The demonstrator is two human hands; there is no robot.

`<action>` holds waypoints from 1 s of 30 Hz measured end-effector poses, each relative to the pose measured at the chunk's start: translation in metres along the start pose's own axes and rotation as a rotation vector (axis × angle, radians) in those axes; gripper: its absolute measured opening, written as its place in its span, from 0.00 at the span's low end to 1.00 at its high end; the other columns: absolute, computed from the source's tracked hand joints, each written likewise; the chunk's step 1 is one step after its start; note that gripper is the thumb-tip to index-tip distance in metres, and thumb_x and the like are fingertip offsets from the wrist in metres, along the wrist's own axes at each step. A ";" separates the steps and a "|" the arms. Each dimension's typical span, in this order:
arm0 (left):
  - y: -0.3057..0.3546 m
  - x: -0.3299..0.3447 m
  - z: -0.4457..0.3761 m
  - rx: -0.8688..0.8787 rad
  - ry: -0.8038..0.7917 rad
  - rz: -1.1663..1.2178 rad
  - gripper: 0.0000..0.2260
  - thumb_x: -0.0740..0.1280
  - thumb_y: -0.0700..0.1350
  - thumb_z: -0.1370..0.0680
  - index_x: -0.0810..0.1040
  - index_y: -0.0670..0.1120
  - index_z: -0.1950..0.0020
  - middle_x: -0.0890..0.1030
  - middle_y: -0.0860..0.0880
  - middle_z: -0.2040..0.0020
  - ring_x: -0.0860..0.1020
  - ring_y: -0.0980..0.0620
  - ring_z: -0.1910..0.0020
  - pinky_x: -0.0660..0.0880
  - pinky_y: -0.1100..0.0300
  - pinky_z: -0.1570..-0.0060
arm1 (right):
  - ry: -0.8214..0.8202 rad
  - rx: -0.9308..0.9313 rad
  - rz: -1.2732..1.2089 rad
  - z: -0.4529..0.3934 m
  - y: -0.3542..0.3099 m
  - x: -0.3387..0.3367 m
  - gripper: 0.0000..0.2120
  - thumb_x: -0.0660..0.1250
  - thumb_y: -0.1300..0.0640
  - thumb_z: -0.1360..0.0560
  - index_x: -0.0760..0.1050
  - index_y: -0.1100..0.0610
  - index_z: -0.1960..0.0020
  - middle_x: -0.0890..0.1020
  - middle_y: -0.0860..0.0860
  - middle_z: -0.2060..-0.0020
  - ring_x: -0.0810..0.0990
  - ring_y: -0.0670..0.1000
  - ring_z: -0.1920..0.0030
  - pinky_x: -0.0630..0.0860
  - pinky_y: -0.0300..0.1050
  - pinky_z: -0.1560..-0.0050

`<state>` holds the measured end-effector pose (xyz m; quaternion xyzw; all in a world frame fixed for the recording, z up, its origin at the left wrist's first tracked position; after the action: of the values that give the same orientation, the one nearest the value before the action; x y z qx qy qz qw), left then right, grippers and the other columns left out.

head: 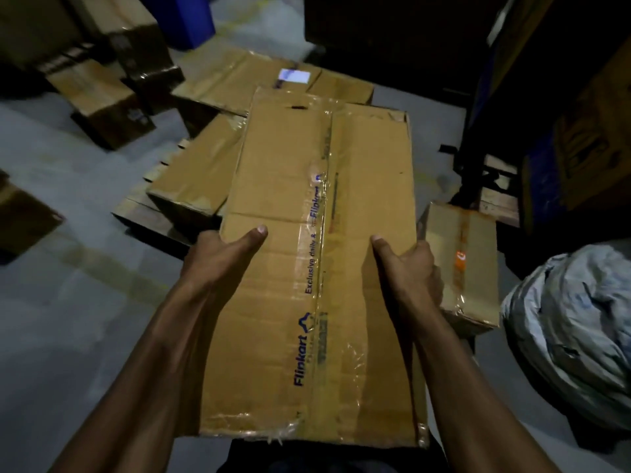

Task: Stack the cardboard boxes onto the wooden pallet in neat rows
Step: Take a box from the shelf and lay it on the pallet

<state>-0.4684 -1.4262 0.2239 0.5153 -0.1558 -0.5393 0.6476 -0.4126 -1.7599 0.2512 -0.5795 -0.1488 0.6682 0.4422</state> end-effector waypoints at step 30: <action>0.067 -0.295 -0.152 -0.051 0.355 0.174 0.27 0.71 0.70 0.34 0.84 0.49 0.48 0.87 0.48 0.55 0.85 0.43 0.55 0.82 0.40 0.50 | -0.340 -0.327 0.082 -0.010 -0.363 0.262 0.33 0.64 0.32 0.27 0.67 0.54 0.32 0.77 0.56 0.41 0.75 0.59 0.44 0.67 0.51 0.48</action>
<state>-0.4262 -1.1039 0.3204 0.5702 -0.0691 -0.3855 0.7221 -0.2355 -1.3584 0.3381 -0.5282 -0.3035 0.7406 0.2835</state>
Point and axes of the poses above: each hand's wrist, its own z-axis away from the middle knuckle, its own x-axis out of the palm, y = z × x, the point moved 7 cm from there along -z, towards the middle knuckle
